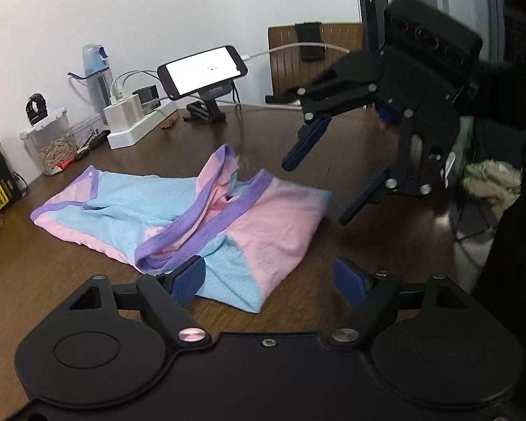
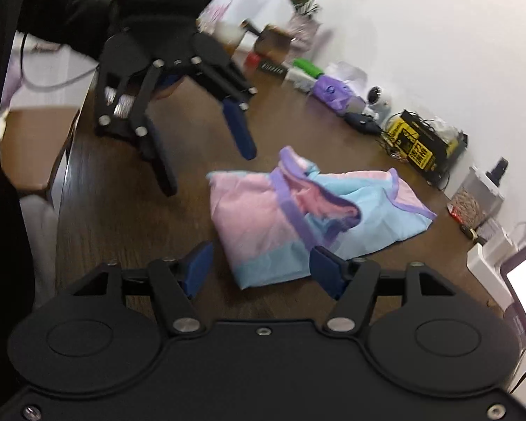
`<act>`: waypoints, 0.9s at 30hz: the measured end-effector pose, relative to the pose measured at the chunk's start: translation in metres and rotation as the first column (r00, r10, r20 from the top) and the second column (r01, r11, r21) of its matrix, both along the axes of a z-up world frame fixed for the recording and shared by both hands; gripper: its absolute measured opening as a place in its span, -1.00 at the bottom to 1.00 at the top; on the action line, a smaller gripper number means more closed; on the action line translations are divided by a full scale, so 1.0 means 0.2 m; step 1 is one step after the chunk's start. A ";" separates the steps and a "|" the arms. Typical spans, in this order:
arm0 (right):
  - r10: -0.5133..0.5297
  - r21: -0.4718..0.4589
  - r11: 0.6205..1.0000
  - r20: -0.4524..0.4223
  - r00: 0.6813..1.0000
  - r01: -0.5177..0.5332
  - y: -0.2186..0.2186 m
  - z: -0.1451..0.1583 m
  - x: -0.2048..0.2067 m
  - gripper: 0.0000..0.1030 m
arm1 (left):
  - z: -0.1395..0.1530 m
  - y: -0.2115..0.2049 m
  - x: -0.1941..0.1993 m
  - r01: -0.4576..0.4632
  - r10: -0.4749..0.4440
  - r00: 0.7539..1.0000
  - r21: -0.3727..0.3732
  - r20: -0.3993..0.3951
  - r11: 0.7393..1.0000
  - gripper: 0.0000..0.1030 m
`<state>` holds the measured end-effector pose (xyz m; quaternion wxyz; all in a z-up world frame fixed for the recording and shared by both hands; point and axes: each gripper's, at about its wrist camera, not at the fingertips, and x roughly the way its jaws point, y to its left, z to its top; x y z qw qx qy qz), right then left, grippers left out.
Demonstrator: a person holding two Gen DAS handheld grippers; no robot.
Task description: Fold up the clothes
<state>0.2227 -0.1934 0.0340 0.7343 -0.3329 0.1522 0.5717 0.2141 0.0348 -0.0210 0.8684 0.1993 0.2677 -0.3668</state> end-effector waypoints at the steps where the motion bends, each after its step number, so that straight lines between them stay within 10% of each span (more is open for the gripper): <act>1: -0.002 0.000 1.000 -0.004 1.000 0.002 0.01 -0.01 0.02 0.32 | -0.01 0.01 0.02 -0.009 0.009 1.000 -0.007 -0.016 1.000 0.48; 8: -0.029 0.017 0.999 -0.099 0.995 0.030 0.07 -0.04 0.18 -0.20 | -0.03 0.06 0.15 -0.014 0.009 0.996 -0.057 -0.086 0.998 -0.10; 12: -0.036 0.053 0.998 -0.186 0.982 0.046 0.07 -0.05 0.24 -0.84 | 0.00 0.06 0.13 -0.015 0.014 1.000 -0.032 -0.016 0.999 0.00; 15: -0.072 0.101 0.989 -0.284 0.956 0.104 0.06 -0.06 0.32 -0.84 | 0.02 0.02 0.06 0.011 -0.016 0.993 0.044 0.116 0.999 0.42; 20: -0.086 0.168 0.972 -0.394 0.915 0.164 0.01 -0.03 0.42 -0.85 | 0.00 -0.07 -0.02 -0.008 -0.074 0.954 0.273 0.289 0.962 0.40; 23: -0.081 0.195 0.965 -0.421 0.903 0.177 0.00 -0.01 0.44 -0.85 | -0.01 -0.09 0.00 0.011 -0.113 0.951 0.332 0.289 0.943 0.10; 27: -0.083 0.205 0.961 -0.432 0.898 0.187 -0.01 0.00 0.44 -0.84 | -0.05 -0.15 0.04 -0.019 -0.118 0.939 0.391 0.324 0.920 -0.78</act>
